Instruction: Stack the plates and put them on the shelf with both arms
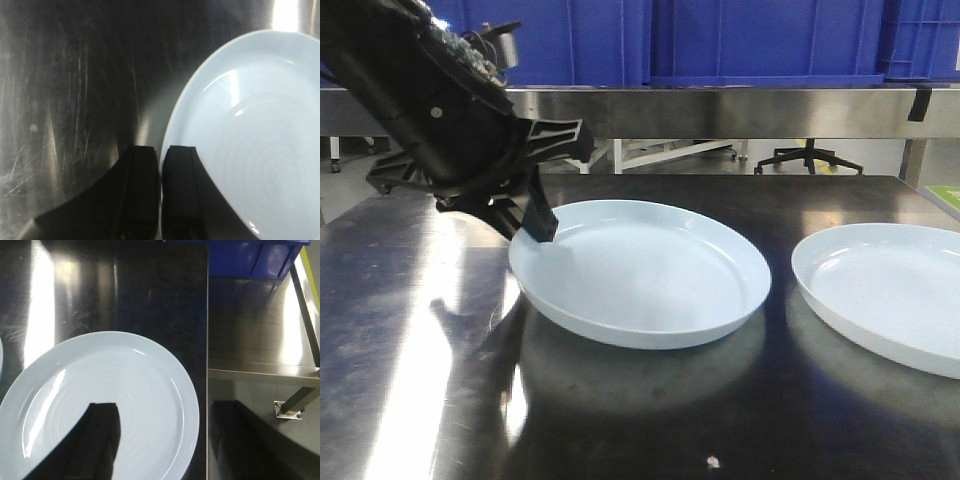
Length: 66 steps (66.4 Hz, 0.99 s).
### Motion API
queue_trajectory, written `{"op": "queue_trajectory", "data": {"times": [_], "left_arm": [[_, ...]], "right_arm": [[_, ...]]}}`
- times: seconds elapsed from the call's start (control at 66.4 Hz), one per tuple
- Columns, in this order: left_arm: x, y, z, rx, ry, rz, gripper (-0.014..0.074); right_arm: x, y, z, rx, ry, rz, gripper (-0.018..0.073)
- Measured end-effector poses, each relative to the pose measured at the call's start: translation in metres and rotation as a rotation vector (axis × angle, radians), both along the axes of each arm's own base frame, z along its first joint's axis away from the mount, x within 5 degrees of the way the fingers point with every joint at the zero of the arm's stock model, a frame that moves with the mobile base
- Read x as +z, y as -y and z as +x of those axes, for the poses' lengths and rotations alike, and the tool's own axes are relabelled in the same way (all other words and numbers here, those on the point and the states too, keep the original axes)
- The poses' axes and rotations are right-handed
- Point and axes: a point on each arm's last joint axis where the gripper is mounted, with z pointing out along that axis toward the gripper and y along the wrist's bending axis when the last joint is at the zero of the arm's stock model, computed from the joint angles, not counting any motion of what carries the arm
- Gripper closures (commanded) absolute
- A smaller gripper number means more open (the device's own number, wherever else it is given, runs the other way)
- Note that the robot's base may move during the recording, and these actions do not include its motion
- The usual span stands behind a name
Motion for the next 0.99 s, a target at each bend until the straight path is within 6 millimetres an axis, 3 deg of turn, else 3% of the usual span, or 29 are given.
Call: {"op": "queue_trajectory", "data": {"times": [0.136,0.226,0.331,0.497,0.587,0.663,0.813,0.994], "left_arm": [[-0.001,0.0,0.001,-0.005,0.003,0.009,0.0153],[-0.001,0.0,0.001,-0.006,0.005,0.01,0.0112],[0.001,0.001,0.001,-0.009,0.0,0.011,0.0183],[0.022,0.002,0.001,-0.022,0.017,-0.002,0.0531],[0.045,-0.004,-0.002,-0.019,0.076,-0.027,0.0503],[0.066,-0.016,-0.004,0.0,0.138,-0.046,0.0513],[0.108,-0.061,-0.009,0.08,0.26,-0.025,0.0513],[0.129,-0.123,-0.03,0.217,0.338,0.049,0.0513]], "right_arm": [[0.0,0.0,0.0,0.0,0.0,0.0,0.0062],[0.0,0.0,0.0,0.0,0.0,0.0,0.0062],[0.0,0.0,0.0,0.0,0.0,0.0,0.0062],[0.0,0.0,0.0,0.0,0.0,0.0,0.0062],[0.0,0.0,0.0,0.0,0.0,0.0,0.0062],[0.0,0.0,0.0,0.0,-0.001,0.0,0.0062],[0.0,0.0,0.0,0.0,-0.001,0.0,0.0062],[0.0,0.0,0.0,0.0,-0.001,0.0,0.0062]]}}
